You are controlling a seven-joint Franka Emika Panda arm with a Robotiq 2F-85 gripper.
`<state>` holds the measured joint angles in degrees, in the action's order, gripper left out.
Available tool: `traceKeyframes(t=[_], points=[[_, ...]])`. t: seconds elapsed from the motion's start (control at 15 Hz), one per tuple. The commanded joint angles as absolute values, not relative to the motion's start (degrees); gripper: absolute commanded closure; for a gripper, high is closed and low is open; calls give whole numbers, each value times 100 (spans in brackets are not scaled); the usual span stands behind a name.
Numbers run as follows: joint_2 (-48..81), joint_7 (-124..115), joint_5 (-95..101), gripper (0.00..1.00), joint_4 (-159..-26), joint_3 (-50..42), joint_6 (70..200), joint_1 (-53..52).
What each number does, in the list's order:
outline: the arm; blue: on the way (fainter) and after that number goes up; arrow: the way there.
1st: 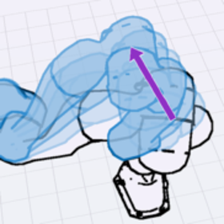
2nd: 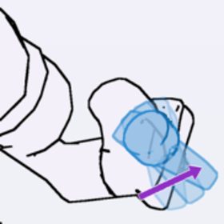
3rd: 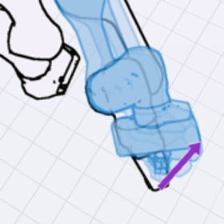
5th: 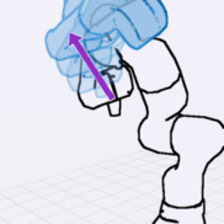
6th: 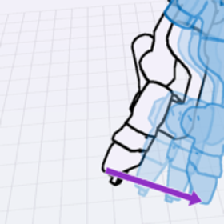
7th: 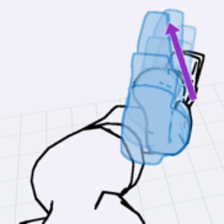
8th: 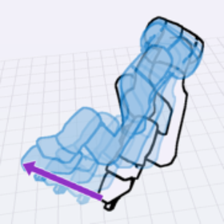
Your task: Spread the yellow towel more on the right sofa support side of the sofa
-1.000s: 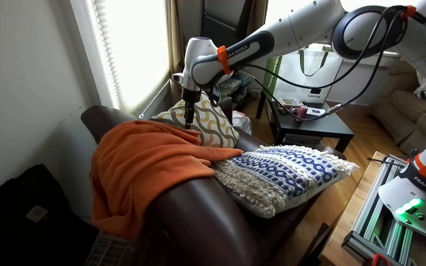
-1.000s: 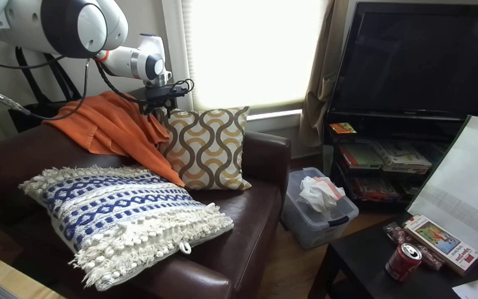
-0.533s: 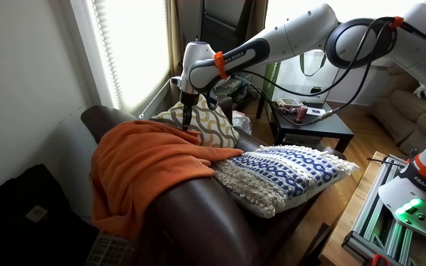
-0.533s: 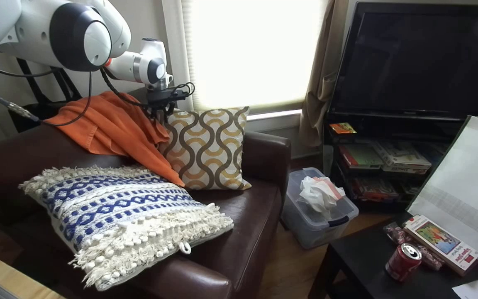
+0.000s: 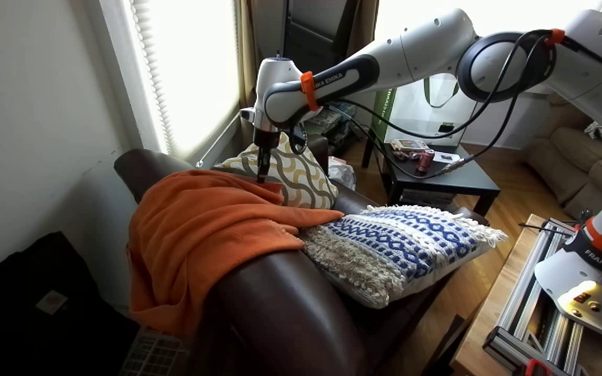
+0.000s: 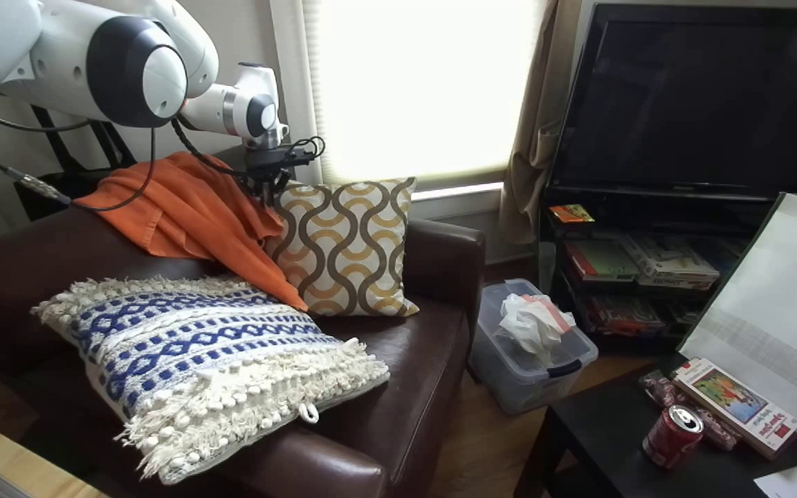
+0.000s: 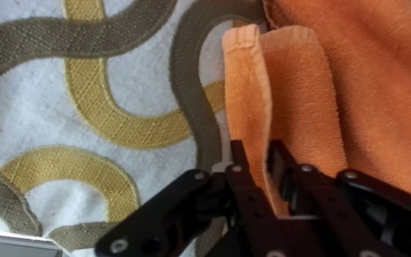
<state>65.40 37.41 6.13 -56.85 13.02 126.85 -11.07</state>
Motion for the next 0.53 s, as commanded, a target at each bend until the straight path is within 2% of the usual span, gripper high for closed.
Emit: traceKeyframes(t=[0.0,0.07,0.13,0.2,0.47], points=[[6718,3827,600,94,-5379,1325,12421,-1128],[6725,3833,599,100,-5355,1331,12390,-1127],[6731,3838,597,97,-5336,1336,12365,-1124],[6733,3843,602,100,-5323,1334,12354,-1124],[6458,3838,675,99,-5308,1279,12521,-1104]])
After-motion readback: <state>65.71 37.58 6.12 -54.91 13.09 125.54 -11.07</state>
